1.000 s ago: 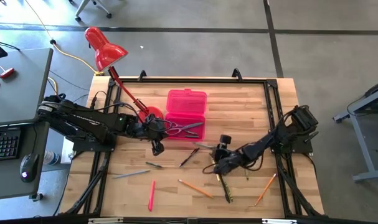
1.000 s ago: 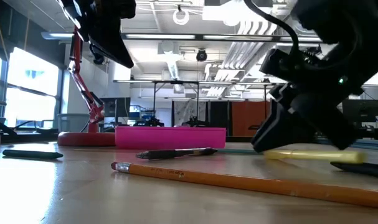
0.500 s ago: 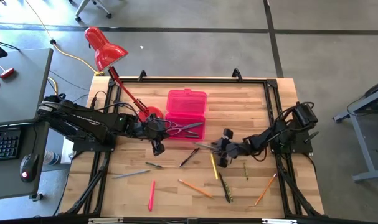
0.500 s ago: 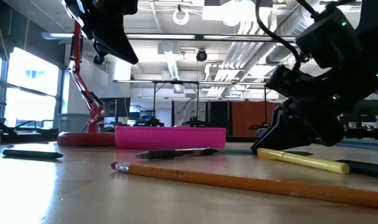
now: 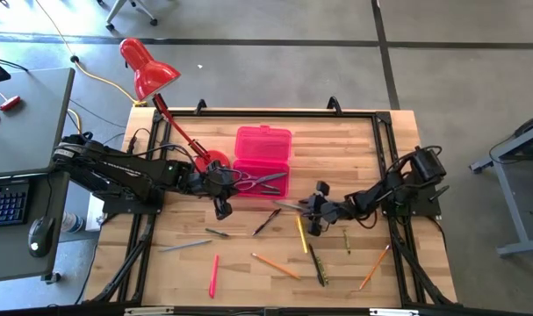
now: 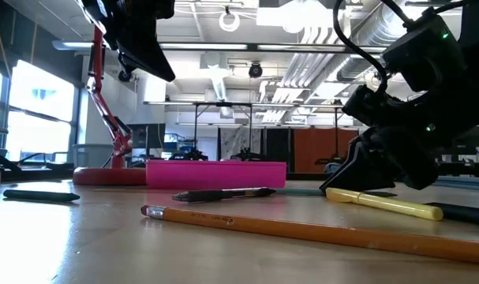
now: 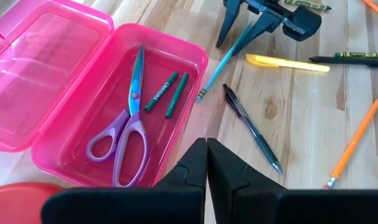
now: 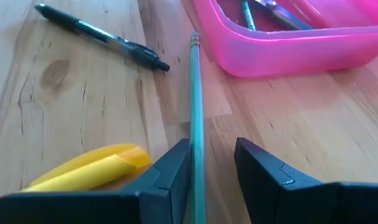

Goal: Pick & place school supplies into a supply box
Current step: Put the light green pencil into the pink supply box

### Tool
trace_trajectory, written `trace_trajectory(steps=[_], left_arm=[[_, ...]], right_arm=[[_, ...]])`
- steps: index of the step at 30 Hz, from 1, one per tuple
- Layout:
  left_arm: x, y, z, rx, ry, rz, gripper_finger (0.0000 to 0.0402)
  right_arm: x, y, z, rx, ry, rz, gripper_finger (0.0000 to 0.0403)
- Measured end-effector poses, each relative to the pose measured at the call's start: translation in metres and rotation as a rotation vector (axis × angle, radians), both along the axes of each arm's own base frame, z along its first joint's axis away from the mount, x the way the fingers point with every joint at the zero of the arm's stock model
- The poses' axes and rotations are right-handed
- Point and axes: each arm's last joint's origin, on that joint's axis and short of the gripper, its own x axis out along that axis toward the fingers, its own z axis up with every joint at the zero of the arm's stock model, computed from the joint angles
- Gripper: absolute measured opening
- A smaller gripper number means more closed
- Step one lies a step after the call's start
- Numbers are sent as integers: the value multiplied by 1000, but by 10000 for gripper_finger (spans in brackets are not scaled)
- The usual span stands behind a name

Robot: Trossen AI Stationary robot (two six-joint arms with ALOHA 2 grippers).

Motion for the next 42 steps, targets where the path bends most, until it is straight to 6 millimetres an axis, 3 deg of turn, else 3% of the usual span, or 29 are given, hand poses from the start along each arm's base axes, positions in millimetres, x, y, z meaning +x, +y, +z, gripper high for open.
trace_trajectory(steps=[12, 20, 24, 28, 35, 42], left_arm=[[0, 0, 0, 7, 7, -6, 40], [0, 0, 0, 8, 7, -7, 40], [0, 0, 0, 8, 7, -7, 40], [-1, 0, -1, 9, 10, -6, 40], [-1, 0, -1, 6, 15, -9, 40], [-1, 0, -1, 5, 20, -9, 40]], right_arm=[[2, -1, 0, -64, -7, 50, 106], [6, 3, 5, 21, -80, 103, 9], [15, 15, 22, 45, -248, 255, 24], [23, 30, 48, 43, -400, 384, 5], [39, 44, 75, -165, -439, 362, 2], [68, 59, 92, -77, -342, 384, 18]])
